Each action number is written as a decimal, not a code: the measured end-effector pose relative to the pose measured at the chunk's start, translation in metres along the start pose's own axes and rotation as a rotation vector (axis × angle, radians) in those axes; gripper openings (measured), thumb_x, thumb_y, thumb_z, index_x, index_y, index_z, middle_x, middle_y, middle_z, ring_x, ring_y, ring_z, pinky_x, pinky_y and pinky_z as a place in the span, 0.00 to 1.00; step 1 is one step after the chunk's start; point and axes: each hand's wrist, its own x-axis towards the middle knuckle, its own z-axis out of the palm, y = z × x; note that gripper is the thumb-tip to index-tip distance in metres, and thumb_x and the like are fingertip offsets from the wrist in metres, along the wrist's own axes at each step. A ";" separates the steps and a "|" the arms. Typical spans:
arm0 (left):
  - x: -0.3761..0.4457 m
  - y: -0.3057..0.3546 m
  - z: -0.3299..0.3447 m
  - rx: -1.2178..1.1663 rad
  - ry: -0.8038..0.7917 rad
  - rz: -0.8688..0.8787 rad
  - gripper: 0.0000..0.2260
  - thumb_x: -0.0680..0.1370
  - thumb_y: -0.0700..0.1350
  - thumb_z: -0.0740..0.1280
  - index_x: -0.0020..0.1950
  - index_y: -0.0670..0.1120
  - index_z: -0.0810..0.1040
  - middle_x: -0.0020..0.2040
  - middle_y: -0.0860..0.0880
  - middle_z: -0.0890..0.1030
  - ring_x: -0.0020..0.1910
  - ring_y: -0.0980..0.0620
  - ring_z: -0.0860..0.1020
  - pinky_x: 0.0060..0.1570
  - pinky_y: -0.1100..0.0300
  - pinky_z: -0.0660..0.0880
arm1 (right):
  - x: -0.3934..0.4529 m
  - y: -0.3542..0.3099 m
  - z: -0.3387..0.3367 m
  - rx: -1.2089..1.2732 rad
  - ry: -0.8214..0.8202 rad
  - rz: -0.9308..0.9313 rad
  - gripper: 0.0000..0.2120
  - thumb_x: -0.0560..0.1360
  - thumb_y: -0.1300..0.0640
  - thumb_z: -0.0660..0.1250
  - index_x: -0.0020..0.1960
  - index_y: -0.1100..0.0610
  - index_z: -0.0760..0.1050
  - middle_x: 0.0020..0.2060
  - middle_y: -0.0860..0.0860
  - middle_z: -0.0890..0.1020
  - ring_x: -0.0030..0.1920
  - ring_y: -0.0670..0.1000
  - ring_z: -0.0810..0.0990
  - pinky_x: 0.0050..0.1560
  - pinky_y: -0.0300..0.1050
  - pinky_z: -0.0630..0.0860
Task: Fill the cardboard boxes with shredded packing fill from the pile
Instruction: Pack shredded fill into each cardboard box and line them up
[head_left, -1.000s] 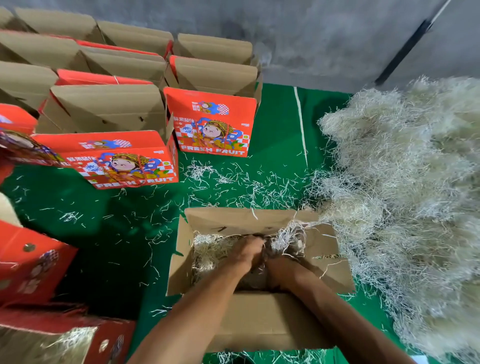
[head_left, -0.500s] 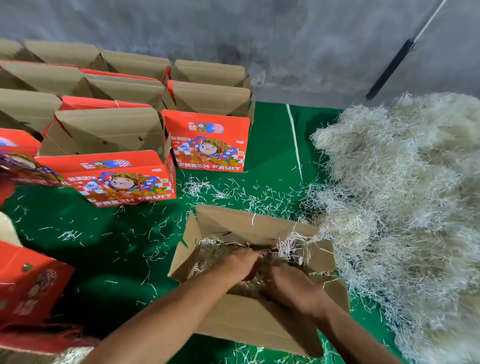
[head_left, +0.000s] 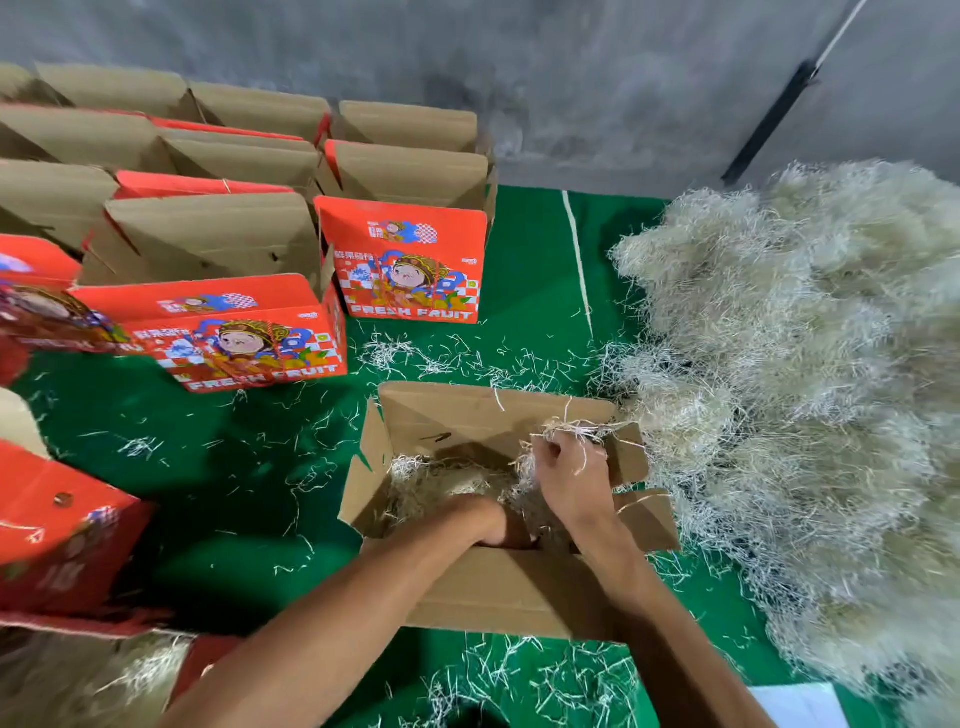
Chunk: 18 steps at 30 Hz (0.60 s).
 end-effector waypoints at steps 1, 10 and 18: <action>-0.004 0.001 -0.001 0.038 0.020 0.035 0.29 0.83 0.61 0.52 0.77 0.44 0.67 0.74 0.42 0.70 0.69 0.40 0.72 0.66 0.50 0.69 | -0.002 -0.004 -0.005 0.045 0.060 -0.089 0.14 0.83 0.53 0.60 0.49 0.64 0.76 0.37 0.58 0.82 0.37 0.56 0.82 0.42 0.48 0.80; -0.055 -0.014 -0.053 -0.185 0.515 -0.071 0.06 0.84 0.44 0.60 0.48 0.48 0.74 0.34 0.52 0.63 0.30 0.59 0.61 0.25 0.75 0.68 | -0.039 -0.036 -0.052 0.208 0.124 -0.714 0.20 0.85 0.47 0.53 0.35 0.45 0.63 0.23 0.41 0.64 0.22 0.43 0.64 0.25 0.36 0.60; -0.065 -0.046 -0.048 -0.047 0.294 -0.086 0.17 0.77 0.34 0.59 0.63 0.43 0.78 0.56 0.46 0.79 0.51 0.49 0.79 0.54 0.54 0.77 | -0.026 -0.006 -0.017 -0.549 -0.621 -0.172 0.11 0.78 0.65 0.63 0.59 0.61 0.77 0.51 0.57 0.82 0.47 0.53 0.81 0.47 0.45 0.77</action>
